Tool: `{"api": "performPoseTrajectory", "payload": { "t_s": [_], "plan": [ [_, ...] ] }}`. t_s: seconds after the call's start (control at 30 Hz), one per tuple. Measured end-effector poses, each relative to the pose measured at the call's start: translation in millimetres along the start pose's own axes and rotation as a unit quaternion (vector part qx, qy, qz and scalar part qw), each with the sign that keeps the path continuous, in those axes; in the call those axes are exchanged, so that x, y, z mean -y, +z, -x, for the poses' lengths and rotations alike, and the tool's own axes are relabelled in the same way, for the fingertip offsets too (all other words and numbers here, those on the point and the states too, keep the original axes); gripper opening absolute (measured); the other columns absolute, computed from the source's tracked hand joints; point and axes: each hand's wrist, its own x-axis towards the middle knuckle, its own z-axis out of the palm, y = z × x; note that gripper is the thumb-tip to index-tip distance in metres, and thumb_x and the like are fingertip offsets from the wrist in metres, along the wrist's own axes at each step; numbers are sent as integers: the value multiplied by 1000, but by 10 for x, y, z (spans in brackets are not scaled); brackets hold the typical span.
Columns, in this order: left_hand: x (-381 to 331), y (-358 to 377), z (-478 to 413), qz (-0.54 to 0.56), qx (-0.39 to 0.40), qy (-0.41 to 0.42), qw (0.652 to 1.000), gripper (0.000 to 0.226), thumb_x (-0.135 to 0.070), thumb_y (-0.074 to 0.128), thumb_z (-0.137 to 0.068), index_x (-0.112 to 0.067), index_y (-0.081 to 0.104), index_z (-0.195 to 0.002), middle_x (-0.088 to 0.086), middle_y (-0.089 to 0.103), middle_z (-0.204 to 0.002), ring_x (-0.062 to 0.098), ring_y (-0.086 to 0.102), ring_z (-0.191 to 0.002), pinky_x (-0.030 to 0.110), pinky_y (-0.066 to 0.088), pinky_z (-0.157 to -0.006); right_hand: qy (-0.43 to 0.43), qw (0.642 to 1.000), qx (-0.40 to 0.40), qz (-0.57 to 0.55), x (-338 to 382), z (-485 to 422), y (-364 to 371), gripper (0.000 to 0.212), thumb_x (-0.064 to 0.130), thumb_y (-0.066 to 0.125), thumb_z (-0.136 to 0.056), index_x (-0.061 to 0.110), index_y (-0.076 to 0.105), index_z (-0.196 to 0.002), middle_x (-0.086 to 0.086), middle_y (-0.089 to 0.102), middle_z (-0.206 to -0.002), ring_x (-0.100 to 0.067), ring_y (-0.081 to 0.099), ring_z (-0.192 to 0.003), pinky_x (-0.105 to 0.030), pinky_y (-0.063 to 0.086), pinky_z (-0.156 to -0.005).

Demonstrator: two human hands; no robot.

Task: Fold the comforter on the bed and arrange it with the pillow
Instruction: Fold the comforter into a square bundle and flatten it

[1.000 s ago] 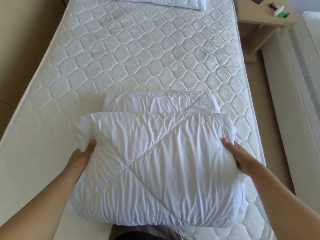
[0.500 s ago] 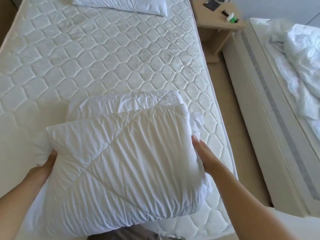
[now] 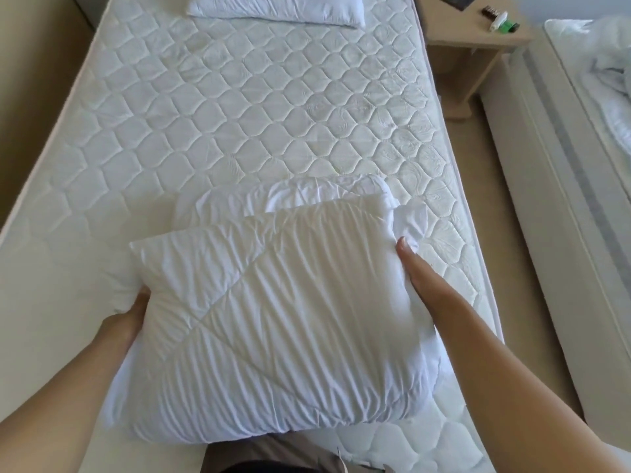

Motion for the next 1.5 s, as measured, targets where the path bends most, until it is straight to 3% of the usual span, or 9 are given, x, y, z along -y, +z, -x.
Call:
{"api": "performPoseTrajectory", "payload": {
  "t_s": [0.23, 0.33, 0.47, 0.73, 0.9, 1.0, 1.27, 1.37, 1.5],
  "plan": [
    [35, 17, -23, 18, 3, -2, 1000, 113, -84, 53, -76, 2, 40, -148, 24, 43, -151, 40, 47, -134, 48, 37, -113, 0, 984, 140, 112, 89, 244, 180, 77, 57, 90, -55, 20, 64, -118, 2, 79, -95, -14, 75, -88, -26, 59, -73],
    [30, 6, -16, 30, 6, -1, 1000, 124, -91, 54, -65, 1, 41, -147, 24, 44, -150, 40, 47, -134, 49, 38, -112, 9, 979, 58, 197, 42, 117, 232, 68, 49, 93, -58, 31, 65, -118, 8, 77, -104, -11, 73, -96, -36, 58, -88],
    [-9, 15, -18, 40, 5, 3, 999, 129, -94, 56, -60, -1, 41, -148, 23, 43, -152, 40, 47, -135, 48, 39, -111, -3, 981, -91, 172, -134, -160, 97, 105, 57, 89, -47, 22, 48, -137, -2, 68, -119, -19, 71, -99, -38, 61, -78],
    [11, -58, 112, 55, 5, 14, 998, 114, -84, 54, -73, 1, 41, -147, 24, 47, -148, 42, 50, -129, 49, 41, -107, 6, 983, -135, 120, -215, -336, -35, 9, 22, 70, -90, 20, 72, -99, -6, 76, -95, -23, 72, -85, -34, 56, -74],
    [66, -149, 316, 49, 74, 77, 993, 84, -70, 47, -88, -11, 45, -147, 20, 52, -144, 39, 53, -127, 44, 41, -98, 7, 987, -133, 88, -364, -48, -82, 35, 41, 72, -86, 19, 68, -113, 0, 75, -92, -12, 74, -78, -24, 57, -63],
    [228, -279, 446, 56, 132, 104, 984, 91, -72, 56, -84, -23, 28, -155, 7, 43, -153, 33, 46, -136, 45, 36, -113, 57, 989, -41, 131, -418, 67, -174, 77, 68, 84, -50, 21, 68, -108, 1, 79, -87, -12, 76, -78, -22, 57, -59],
    [445, -226, 754, 71, 118, 144, 980, 77, -59, 58, -91, -23, 30, -153, 5, 50, -143, 29, 47, -133, 43, 37, -105, 22, 975, -166, 145, -618, 61, -252, 23, 39, 70, -91, 19, 72, -102, -4, 76, -94, -16, 74, -82, -29, 56, -68],
    [433, -266, 800, 50, 100, 172, 979, 107, -78, 64, -61, -24, 37, -150, 0, 55, -139, 26, 53, -128, 43, 40, -107, 8, 963, -198, 184, -632, 41, -266, 52, 60, 72, -80, 20, 66, -114, -2, 75, -101, -25, 72, -95, -43, 58, -85],
    [394, -195, 878, 47, 98, 191, 976, 86, -71, 68, -74, -25, 47, -143, 1, 62, -125, 26, 59, -116, 43, 45, -99, 88, 946, -208, 232, -641, 101, -178, 76, 59, 53, -93, 9, 35, -148, -12, 55, -134, -35, 53, -126, -39, 42, -99]
  ]
}}
